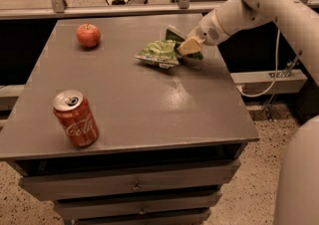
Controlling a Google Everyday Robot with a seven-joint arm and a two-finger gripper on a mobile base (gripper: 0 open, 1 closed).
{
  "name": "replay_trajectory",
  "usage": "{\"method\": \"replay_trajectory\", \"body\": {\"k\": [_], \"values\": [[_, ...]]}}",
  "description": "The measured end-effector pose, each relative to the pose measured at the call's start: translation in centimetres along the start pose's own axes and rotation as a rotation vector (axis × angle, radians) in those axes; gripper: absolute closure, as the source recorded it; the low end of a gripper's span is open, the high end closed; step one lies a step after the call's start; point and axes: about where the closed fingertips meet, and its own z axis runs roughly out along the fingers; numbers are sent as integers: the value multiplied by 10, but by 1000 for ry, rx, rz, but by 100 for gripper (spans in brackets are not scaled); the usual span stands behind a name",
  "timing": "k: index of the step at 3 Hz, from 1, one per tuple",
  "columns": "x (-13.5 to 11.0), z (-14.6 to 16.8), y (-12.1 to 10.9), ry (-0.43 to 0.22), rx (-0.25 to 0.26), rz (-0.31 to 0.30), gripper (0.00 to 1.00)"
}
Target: Move green jalapeno chip bag near coke can
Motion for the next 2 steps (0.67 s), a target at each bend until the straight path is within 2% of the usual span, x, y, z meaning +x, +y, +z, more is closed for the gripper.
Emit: {"method": "replay_trajectory", "body": {"k": [1,2], "values": [[-20,-18,15,-56,-11,-22,100],[-37,-38,44,-123,-34,-54,100]]}}
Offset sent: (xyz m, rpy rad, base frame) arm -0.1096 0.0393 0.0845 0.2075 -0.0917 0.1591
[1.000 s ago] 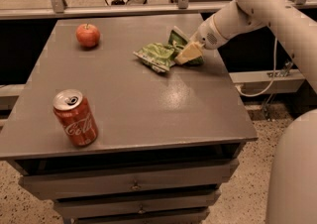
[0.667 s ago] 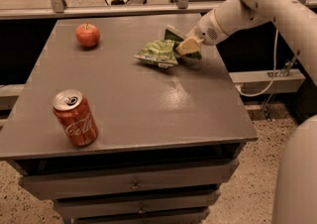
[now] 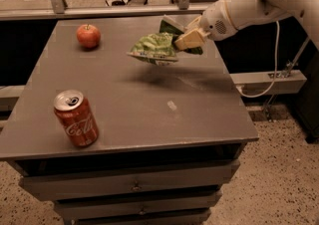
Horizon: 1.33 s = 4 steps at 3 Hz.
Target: Move green jalapeno chip bag near coke can
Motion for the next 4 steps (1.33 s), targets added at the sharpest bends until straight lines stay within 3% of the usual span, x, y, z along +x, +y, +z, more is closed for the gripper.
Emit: {"method": "replay_trajectory", "body": {"k": [1,3,4], "values": [[-6,13,61,-13,-76,-26,100],[-5,41,111,-2,-136,-32,97],[-6,49,122,4,-148,-36,74]]}}
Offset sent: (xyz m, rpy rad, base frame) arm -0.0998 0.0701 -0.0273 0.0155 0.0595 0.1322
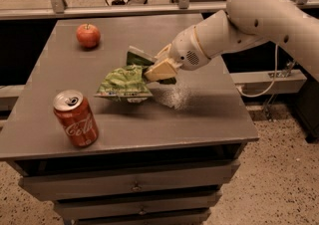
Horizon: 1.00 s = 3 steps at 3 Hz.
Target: Move green jalapeno chip bag near coke can
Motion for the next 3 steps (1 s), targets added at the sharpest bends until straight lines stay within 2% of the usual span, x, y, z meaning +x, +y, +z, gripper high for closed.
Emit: {"method": "replay_trajectory", "body": {"k": [3], "values": [[2,25,24,13,-46,8,5]]}}
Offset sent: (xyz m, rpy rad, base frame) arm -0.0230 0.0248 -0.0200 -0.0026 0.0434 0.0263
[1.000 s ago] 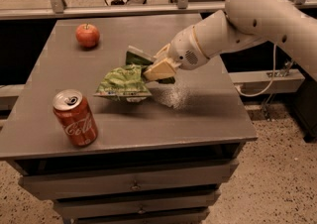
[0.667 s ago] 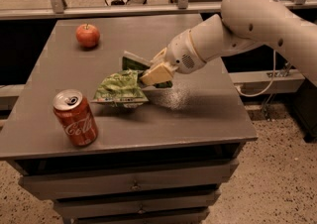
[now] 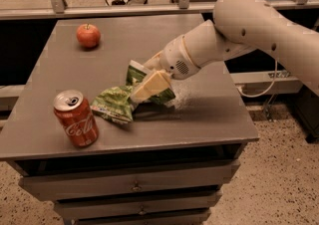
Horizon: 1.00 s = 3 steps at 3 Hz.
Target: Move green jalapeno chip bag near coke can
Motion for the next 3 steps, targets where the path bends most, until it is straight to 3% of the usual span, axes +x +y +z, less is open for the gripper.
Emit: {"method": "replay_trajectory", "body": {"k": [1,3], "values": [[1,1,1,5,-3,0,0],[7,-75,-33,40,90,-206,0]]}}
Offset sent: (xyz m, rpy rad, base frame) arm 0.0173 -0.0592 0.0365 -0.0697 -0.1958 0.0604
